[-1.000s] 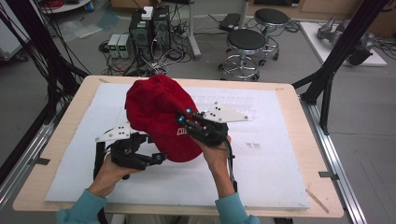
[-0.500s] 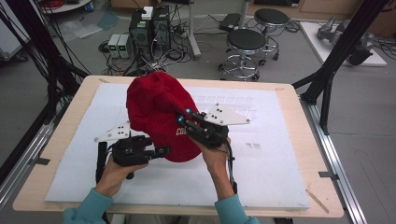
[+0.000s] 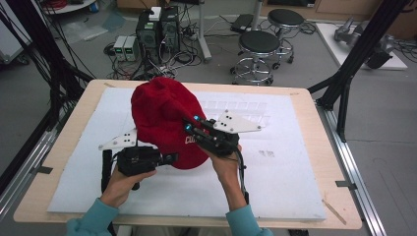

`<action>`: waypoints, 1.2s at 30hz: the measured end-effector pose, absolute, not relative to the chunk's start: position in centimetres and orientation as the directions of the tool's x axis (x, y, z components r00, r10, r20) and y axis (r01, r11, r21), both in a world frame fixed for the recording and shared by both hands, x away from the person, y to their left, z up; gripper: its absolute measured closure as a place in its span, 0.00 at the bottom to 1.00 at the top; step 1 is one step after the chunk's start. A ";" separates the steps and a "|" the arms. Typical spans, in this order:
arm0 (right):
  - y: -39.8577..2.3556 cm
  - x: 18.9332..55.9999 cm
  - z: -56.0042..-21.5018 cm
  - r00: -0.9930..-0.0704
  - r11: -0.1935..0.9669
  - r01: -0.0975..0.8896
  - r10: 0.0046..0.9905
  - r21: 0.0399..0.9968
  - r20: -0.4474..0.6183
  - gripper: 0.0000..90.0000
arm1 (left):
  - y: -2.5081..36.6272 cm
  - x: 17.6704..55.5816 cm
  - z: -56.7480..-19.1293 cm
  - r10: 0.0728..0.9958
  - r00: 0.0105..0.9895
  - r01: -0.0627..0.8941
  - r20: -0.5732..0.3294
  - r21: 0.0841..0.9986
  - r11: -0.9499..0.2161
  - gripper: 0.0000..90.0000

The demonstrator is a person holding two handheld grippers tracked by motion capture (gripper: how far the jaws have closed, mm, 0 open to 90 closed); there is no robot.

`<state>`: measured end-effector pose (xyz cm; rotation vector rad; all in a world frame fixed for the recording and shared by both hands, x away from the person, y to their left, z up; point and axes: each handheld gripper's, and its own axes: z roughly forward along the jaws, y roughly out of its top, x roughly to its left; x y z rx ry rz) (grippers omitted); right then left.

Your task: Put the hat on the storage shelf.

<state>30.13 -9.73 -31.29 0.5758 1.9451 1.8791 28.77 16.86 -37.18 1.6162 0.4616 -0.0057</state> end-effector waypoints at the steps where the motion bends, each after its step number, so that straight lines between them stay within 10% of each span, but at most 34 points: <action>1: -9.7 30.1 -31.3 -0.844 0.029 0.031 0.536 0.999 0.011 0.92 | 16.8 28.7 -37.1 0.291 0.916 0.296 -0.276 0.955 -0.028 0.94; 4: -9.8 30.1 -31.3 -0.845 0.034 0.027 0.534 0.999 0.005 0.80 | 16.8 28.7 -37.0 0.305 0.915 0.294 -0.265 0.954 -0.053 0.94; 11: -10.3 30.4 -31.4 -0.782 0.042 0.101 0.621 0.994 0.053 0.12 | 16.8 28.7 -37.0 0.342 0.906 0.288 -0.249 0.955 -0.067 0.94; 36: -21.3 26.4 -35.0 -0.620 0.127 0.161 0.785 0.979 0.000 0.12 | 14.4 33.9 -31.5 0.547 0.836 0.164 -0.033 0.967 -0.193 0.94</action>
